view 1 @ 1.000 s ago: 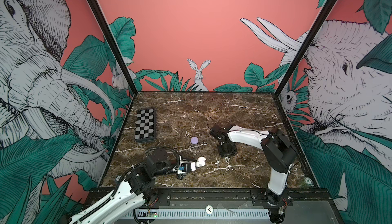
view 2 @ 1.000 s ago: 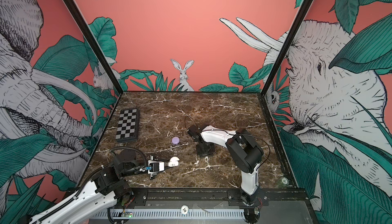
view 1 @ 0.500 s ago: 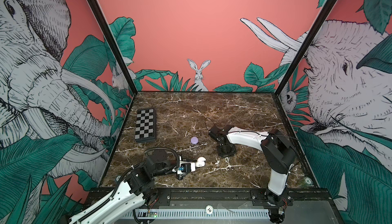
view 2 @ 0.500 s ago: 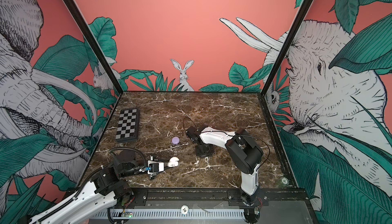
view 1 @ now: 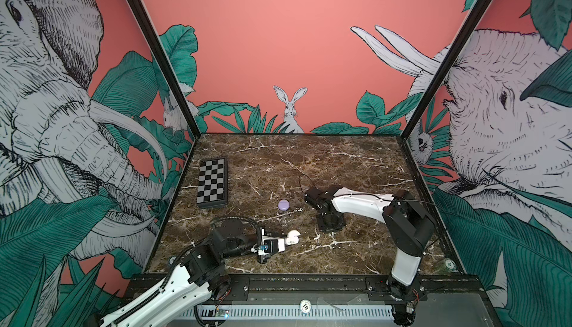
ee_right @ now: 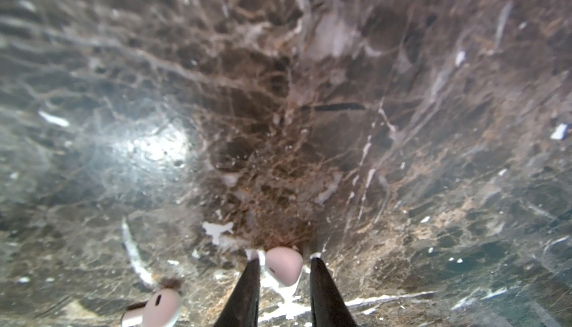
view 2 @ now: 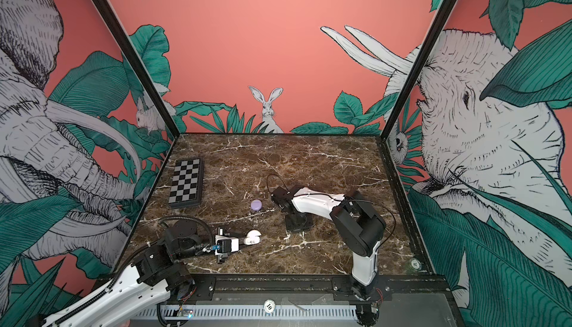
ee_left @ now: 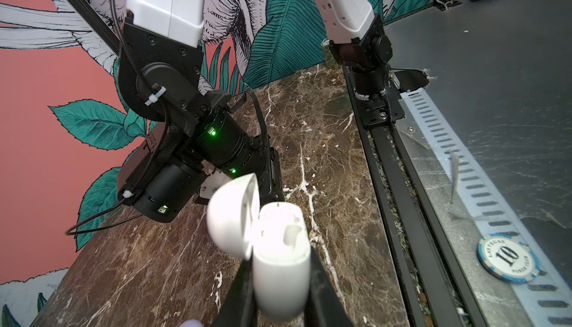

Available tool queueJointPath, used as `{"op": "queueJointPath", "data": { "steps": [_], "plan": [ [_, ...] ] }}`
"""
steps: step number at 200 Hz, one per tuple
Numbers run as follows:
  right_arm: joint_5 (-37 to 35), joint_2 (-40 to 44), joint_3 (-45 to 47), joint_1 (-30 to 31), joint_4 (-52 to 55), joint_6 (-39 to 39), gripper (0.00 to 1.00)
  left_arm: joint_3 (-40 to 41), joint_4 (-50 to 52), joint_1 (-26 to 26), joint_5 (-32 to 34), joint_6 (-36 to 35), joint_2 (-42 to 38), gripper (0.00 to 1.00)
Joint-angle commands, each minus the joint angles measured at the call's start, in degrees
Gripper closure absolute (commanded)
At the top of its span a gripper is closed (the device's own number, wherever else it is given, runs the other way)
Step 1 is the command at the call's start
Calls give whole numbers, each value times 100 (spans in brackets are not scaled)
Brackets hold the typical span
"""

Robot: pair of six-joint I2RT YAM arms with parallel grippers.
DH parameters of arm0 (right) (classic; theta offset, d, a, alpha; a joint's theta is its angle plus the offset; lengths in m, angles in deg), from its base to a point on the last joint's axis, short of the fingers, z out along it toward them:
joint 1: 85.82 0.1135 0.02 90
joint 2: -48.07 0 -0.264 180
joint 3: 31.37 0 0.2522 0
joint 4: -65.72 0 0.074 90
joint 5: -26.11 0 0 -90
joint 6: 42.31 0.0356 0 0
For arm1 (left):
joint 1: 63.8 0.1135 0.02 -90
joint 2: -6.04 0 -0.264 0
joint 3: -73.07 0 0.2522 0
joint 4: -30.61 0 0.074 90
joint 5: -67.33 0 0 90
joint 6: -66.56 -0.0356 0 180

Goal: Insert wireless bluetooth earbuds into charging case
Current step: Pick up the wireless bluetooth earbud from the bottom-center of the table.

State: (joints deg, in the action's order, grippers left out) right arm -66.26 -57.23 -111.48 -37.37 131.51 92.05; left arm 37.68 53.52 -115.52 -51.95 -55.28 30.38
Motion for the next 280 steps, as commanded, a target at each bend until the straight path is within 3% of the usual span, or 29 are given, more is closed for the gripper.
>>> {"op": "queueJointPath", "data": {
  "steps": [1, 140, 280],
  "plan": [
    [-98, -246, 89, 9, 94, -15, 75, -122, 69, -39, 10, -158, -60, 100],
    [65, -68, 274, -1, -66, -47, 88, -120, 119, -66, 63, -209, -71, 100],
    [512, 1168, 872, -2, -958, -107, 86, -86, 52, -71, 54, -187, 41, 100]
  ]
}}
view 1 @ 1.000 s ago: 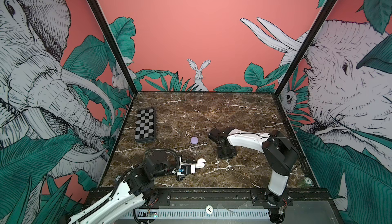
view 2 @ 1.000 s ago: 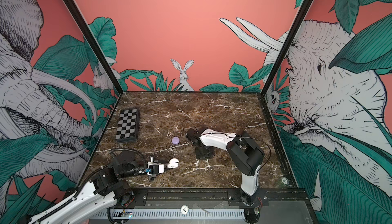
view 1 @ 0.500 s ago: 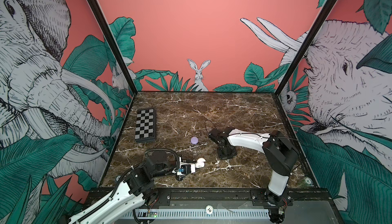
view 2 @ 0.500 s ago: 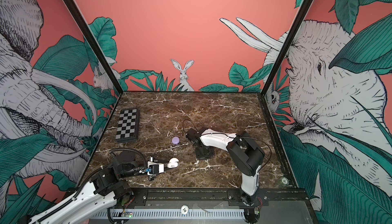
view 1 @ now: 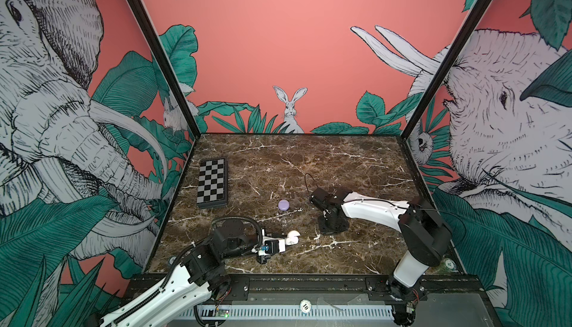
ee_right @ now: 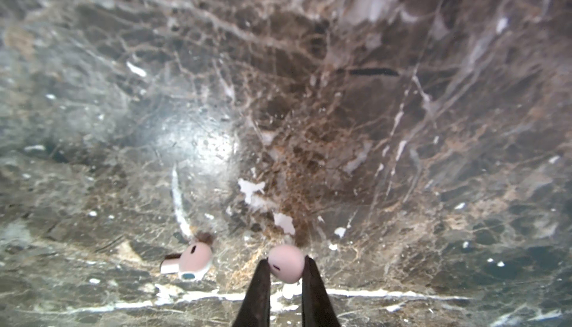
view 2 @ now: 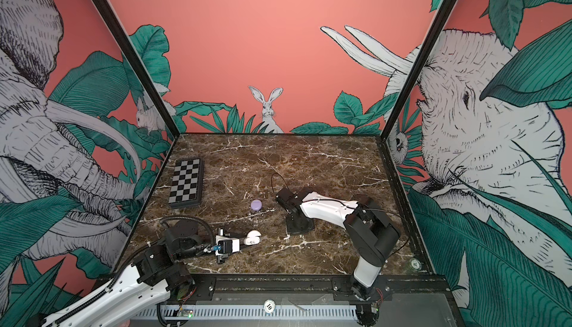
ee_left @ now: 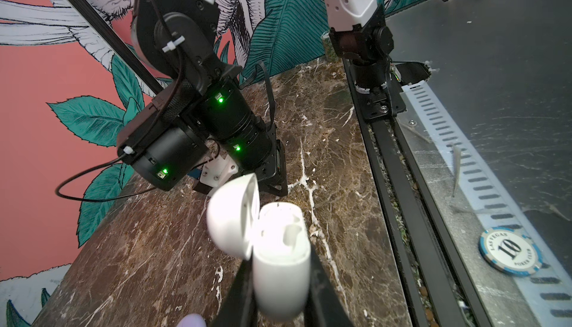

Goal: Insert wireless bluetooth earbuds into charging case
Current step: Pick up the wireless bluetooth earbud from the bottom-center of the table.

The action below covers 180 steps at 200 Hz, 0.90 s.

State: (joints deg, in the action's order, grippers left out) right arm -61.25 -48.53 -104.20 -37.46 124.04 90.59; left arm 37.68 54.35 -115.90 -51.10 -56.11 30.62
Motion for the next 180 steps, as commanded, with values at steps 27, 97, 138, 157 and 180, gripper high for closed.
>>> {"op": "queueJointPath", "data": {
  "steps": [27, 97, 138, 157, 180],
  "plan": [
    [-6, 640, 260, 14, -358, 39, 86, -87, -48, -40, -32, -91, 56, 100],
    [241, 1291, 711, 33, -993, 70, 85, -76, -82, -40, 27, -56, 105, 100],
    [308, 1472, 826, 51, -1133, 86, 85, -78, -111, -37, 3, -32, 188, 100],
    [319, 1526, 851, 55, -1163, 80, 85, -78, -117, -38, -5, -32, 205, 100],
    [329, 1600, 906, 68, -1238, 63, 85, -76, -119, -37, 0, -33, 213, 100]
  ]
}}
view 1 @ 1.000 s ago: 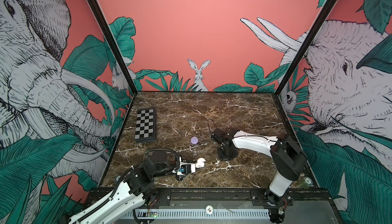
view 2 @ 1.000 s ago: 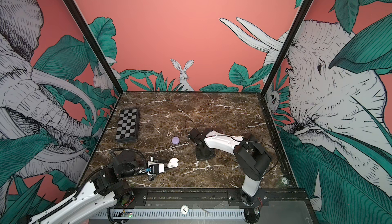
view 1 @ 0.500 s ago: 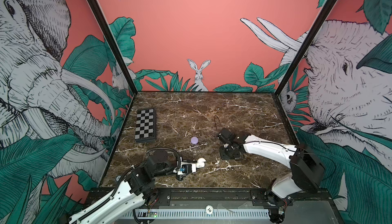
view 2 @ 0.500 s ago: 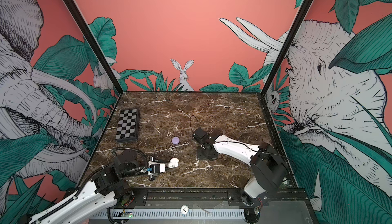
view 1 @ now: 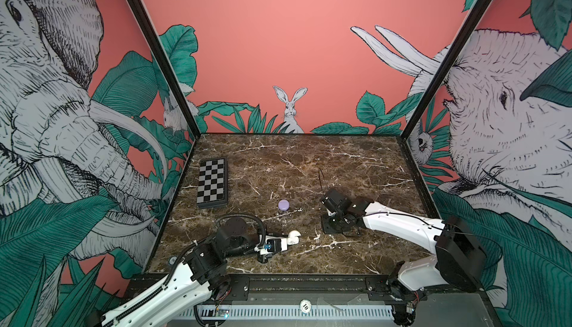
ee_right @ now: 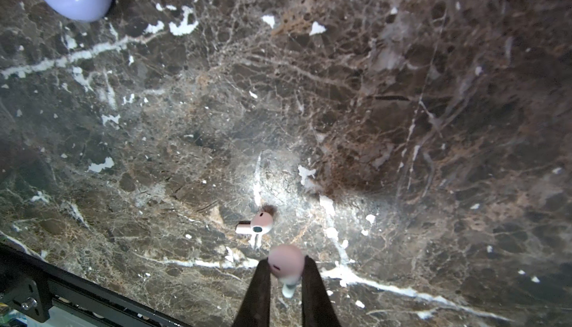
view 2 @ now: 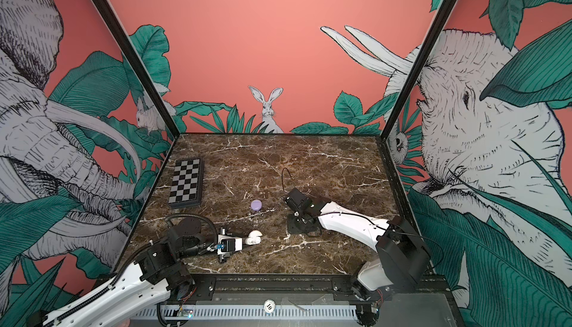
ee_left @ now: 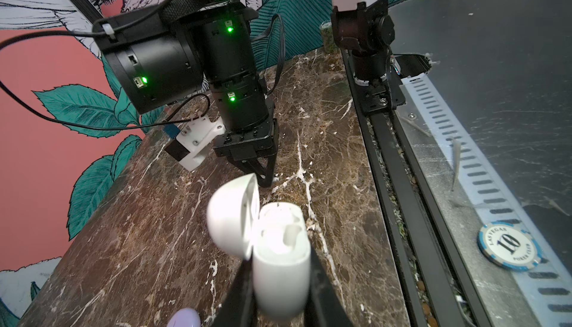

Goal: Insert wireless bluetooth earbuds into charging case
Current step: Pick up the wireless bluetooth earbud from the bottom-center of the table.

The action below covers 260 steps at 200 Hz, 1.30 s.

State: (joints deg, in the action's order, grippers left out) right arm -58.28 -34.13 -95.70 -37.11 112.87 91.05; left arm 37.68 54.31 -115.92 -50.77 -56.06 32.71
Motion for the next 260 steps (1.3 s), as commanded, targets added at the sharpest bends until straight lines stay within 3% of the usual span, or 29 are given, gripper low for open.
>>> {"op": "queueJointPath", "data": {
  "steps": [1, 139, 260],
  "plan": [
    [35, 164, 56, 33, -121, 16, 85, -77, -114, -35, -35, -40, 4, 100],
    [118, 96, 196, 33, -161, -10, 85, -78, -79, -36, -37, -58, -62, 100],
    [886, 1154, 431, 33, -873, -507, 85, -104, -206, -37, -86, 163, -23, 100]
  ]
}}
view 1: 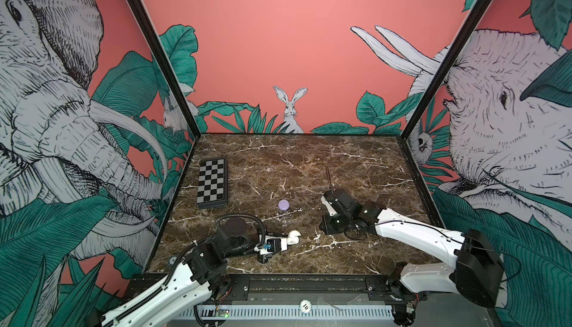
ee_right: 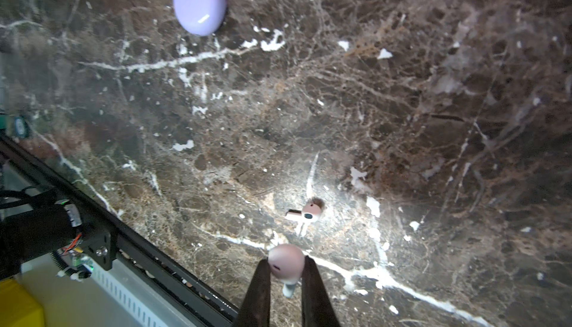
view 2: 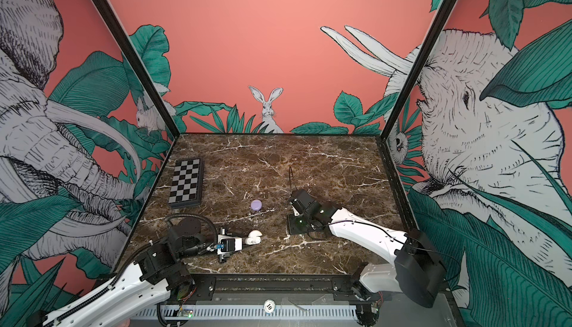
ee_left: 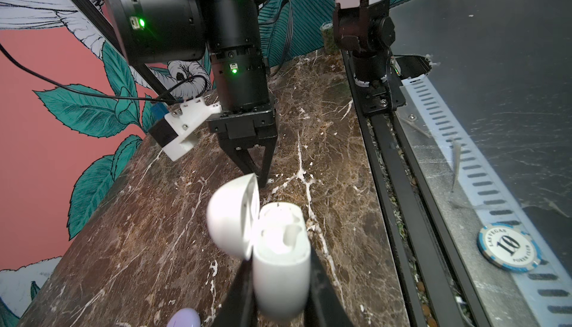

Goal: Insert wireless bluetooth earbuds into charging case
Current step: Pick up the wireless bluetooth earbud from the bottom-center of the table.

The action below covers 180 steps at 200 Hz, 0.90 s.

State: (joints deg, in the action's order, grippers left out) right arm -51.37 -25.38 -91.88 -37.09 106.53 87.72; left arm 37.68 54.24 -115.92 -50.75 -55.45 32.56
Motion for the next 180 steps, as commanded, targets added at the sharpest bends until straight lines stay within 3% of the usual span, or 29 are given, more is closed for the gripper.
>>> {"op": "queueJointPath", "data": {
  "steps": [1, 180],
  "plan": [
    [197, 293, 54, 31, -241, -173, 85, -109, -202, -36, -90, 109, -3, 100],
    [798, 1504, -265, 93, -376, -386, 82, -258, -710, -27, -66, 833, 569, 100]
  ]
}}
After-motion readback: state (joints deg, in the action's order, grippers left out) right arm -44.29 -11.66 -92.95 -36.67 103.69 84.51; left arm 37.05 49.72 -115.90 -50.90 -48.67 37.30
